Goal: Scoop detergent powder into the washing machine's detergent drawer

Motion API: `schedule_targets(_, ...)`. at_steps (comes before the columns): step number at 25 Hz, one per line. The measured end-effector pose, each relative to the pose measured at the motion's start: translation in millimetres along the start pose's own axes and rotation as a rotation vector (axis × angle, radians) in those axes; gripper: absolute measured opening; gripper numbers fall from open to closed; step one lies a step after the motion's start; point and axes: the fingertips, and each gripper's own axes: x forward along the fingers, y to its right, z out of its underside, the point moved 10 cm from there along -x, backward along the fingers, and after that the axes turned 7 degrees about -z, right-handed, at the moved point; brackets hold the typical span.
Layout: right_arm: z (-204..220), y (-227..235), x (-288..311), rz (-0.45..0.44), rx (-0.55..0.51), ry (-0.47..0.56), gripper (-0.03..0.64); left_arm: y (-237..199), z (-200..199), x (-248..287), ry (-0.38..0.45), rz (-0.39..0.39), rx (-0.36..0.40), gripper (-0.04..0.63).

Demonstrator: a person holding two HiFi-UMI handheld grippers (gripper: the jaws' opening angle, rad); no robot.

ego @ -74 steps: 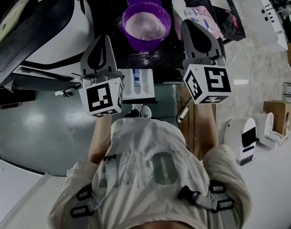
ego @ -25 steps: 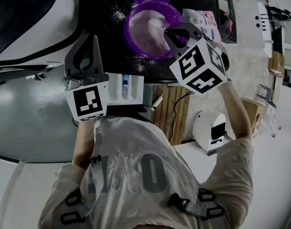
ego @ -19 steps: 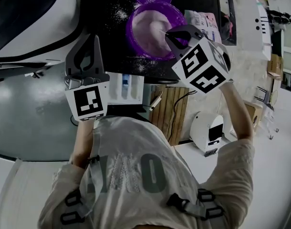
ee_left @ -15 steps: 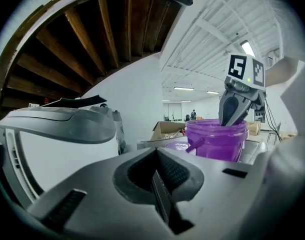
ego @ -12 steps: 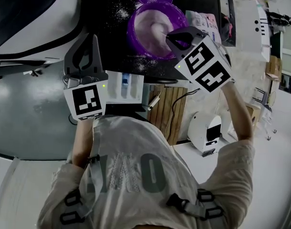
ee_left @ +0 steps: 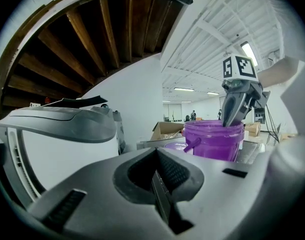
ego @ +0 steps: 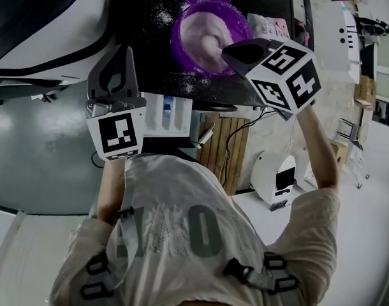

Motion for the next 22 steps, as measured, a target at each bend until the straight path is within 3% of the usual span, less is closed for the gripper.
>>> schedule_targets(8,10.6,13.0,-9.3,-0.084,0.283,0.135,0.012,-1.3,-1.8,-6.3,0.005,-0.003,0.0,0.021)
schedule_targets(15,21.4,19.8,-19.0,-0.237,0.611,0.368,0.012,-1.3,-6.2,-13.1,0.014,-0.004,0.003,0.021)
schedule_targets(18,31.0,23.6,-17.1,-0.294,0.678,0.451,0.011,-1.0,-7.8,-16.0,0.019,-0.005,0.005,0.021)
schedule_targets(22,32.2,19.6,-20.7,-0.282,0.71,0.488,0.012,0.5,-13.5,-19.7,0.032,-0.006,0.02,0.021)
